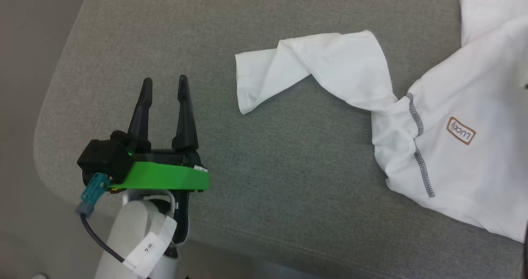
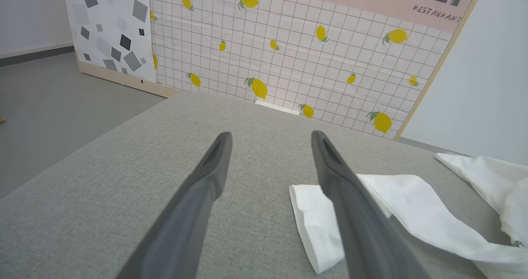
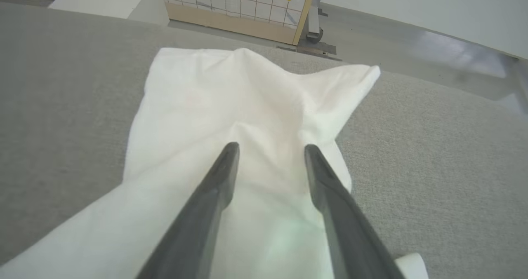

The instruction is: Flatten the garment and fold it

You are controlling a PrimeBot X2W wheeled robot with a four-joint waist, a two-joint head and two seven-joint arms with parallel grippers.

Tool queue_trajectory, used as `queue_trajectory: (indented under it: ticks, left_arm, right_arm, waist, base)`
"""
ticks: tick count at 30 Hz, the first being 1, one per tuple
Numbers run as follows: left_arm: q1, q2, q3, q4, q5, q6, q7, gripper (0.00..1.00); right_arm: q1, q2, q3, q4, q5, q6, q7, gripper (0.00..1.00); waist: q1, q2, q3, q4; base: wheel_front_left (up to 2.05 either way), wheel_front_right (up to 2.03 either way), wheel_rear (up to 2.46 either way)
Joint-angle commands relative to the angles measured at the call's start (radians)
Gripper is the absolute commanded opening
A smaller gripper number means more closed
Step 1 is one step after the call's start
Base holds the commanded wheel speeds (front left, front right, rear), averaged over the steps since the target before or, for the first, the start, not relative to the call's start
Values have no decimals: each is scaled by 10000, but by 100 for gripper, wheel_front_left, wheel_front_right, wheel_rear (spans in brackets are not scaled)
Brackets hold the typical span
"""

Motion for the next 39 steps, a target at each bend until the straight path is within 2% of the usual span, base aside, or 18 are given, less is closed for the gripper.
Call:
queue_trajectory:
  ticks: [1,6,11,17,23,29,30,34,37,38,39]
  left_arm:
    - [108,-22,32,59,84,-52,-36,100]
    - [385,-22,202,277,302,-162,-36,100]
    - [779,-22,390,551,571,-324,-36,100]
    - [1039,-22,543,1092,797,-446,-36,100]
    - [577,93,325,2537,1178,-545,97,100]
    - [-783,384,160,4055,1428,-318,1725,100]
    - [-1416,545,97,4801,1542,-146,2828,100]
    - [-2069,714,112,5721,1637,274,4488,100]
    - [-2283,816,163,6108,1594,446,5323,100]
    - [-2312,844,175,6158,1567,453,5464,58]
    - [-2326,861,218,6152,1500,449,5514,0]
  right_arm:
    - [390,138,133,-263,333,-19,-432,100]
    - [2232,720,1359,-1787,1787,-19,-2126,100]
    - [4539,1312,2139,-4005,2949,-19,-3351,100]
    - [6876,1872,2378,-5844,3323,-19,-3940,100]
    - [7973,2015,2544,-6444,3635,-19,-3829,100]
    - [8070,2023,2857,-6625,4077,-19,-3816,100]
    - [8004,2023,2952,-6634,4157,-19,-3840,100]
    - [7961,2024,3105,-6562,4218,-19,-3884,100]
    - [7968,2025,3191,-6490,4278,-19,-3895,100]
    - [7973,2025,3216,-6461,4296,-19,-3896,100]
    - [7983,2025,3235,-6426,4312,-19,-3902,100]
  waist:
    - [-2,0,-304,-258]
    - [-2,0,-964,-728]
    - [-2,0,-1608,-1355]
    - [-2,0,-2106,-2095]
    - [-2,0,-2242,-2771]
    - [-2,0,-2016,-3271]
    - [-2,0,-1904,-3438]
    - [-2,0,-1802,-3607]
    - [-2,0,-1796,-3655]
    - [-2,0,-1810,-3659]
    - [-2,0,-1840,-3652]
  base:
    - [0,0,0]
    - [0,0,0]
    - [0,0,0]
    - [0,0,0]
    - [0,0,0]
    - [0,0,0]
    - [0,0,0]
    - [0,0,0]
    - [0,0,0]
    - [0,0,0]
    - [0,0,0]
